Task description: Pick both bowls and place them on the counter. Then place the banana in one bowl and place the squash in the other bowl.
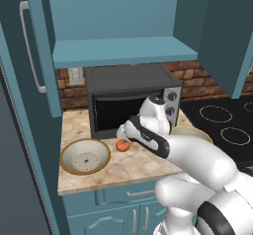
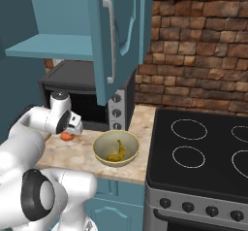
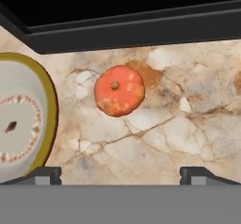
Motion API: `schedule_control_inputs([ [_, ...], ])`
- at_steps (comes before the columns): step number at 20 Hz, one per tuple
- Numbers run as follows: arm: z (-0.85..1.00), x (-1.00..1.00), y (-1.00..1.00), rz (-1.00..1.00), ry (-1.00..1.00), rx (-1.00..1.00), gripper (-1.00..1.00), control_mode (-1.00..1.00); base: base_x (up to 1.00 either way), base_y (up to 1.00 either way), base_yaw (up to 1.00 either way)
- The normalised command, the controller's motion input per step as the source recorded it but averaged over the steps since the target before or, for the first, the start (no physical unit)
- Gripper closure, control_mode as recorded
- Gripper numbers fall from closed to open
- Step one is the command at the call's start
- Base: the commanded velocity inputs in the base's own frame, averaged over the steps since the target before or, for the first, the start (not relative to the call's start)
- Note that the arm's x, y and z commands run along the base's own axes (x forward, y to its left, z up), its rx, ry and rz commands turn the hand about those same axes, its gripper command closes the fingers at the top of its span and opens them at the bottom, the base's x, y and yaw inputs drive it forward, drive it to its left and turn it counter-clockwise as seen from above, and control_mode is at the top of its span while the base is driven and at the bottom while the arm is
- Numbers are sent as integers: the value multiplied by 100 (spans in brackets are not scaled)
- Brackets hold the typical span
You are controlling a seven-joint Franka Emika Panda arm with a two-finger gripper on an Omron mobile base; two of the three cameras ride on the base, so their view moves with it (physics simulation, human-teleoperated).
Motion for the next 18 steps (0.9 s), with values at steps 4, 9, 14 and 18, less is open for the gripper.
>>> schedule_control_inputs([
  [4,-19,11,18,0,0,0,-100,-100,0,0,0],
  [9,-22,28,7,0,1,0,-100,-100,0,0,0],
  [14,-14,18,1,0,4,0,-100,-100,0,0,0],
  [18,-11,10,9,0,1,0,-100,-100,0,0,0],
])
